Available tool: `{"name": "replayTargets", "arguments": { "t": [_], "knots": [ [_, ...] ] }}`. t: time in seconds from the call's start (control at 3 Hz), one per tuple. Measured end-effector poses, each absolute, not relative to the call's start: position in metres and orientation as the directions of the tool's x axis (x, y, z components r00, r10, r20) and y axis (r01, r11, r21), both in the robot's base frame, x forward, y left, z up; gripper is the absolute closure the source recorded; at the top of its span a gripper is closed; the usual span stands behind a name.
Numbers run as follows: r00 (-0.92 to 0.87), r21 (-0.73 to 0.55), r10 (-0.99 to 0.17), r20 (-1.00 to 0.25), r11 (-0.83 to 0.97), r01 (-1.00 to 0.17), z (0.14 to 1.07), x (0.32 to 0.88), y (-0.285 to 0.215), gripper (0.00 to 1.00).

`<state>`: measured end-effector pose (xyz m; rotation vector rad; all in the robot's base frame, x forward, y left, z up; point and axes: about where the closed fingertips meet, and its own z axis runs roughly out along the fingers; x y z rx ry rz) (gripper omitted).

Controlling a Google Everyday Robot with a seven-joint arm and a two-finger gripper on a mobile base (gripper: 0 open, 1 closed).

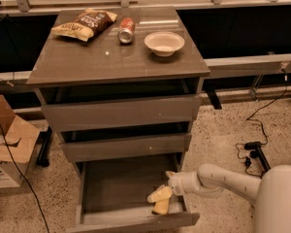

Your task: Pick sponge from bottom drawer and place on counter

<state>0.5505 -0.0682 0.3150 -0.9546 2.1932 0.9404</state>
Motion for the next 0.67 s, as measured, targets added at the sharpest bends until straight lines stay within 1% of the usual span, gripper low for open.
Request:
{"name": "replayTargets", "arguments": {
  "t": [0.33, 0.67],
  "knots": [
    [-0.626, 0.38, -0.414, -0.661, 0.535, -0.754, 0.274, 0.56, -0.077, 0.0],
    [-0.691, 0.477, -0.341, -0.637, 0.53, -0.701, 0.258, 0.564, -0.084, 0.0]
  ]
}}
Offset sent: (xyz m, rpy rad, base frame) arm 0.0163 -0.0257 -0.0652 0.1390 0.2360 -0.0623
